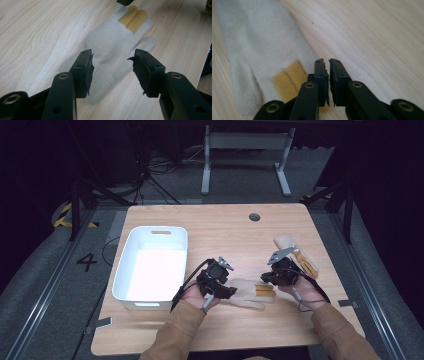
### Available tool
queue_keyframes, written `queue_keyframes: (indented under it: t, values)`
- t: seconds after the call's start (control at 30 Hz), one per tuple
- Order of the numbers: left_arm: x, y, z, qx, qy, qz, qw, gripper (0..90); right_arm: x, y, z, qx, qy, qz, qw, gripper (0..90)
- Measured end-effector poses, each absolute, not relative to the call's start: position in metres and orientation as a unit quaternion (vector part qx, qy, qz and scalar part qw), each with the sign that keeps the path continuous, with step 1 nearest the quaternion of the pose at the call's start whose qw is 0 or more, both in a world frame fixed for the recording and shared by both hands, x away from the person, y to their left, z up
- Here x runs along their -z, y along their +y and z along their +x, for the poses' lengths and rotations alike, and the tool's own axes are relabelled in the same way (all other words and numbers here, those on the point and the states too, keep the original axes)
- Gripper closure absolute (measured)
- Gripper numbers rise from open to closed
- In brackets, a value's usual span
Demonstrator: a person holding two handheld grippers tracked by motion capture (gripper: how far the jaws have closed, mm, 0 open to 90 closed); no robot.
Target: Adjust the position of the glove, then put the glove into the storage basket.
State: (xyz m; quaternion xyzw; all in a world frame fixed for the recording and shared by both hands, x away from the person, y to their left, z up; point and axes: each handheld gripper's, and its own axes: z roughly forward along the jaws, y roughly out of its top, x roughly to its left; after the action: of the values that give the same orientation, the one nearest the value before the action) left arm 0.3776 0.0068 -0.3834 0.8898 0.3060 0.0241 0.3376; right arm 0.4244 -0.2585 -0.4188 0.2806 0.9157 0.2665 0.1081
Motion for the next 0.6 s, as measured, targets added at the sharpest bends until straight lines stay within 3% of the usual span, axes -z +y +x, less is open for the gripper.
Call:
queue_keyframes:
  t: [0.6]
  values:
    - [0.379, 0.011, 0.379, -0.019, 0.311, 0.88, 0.36, 47.6, 0.385, -0.305, 0.42, -0.374, 0.849, 0.335, 0.163, 77.6]
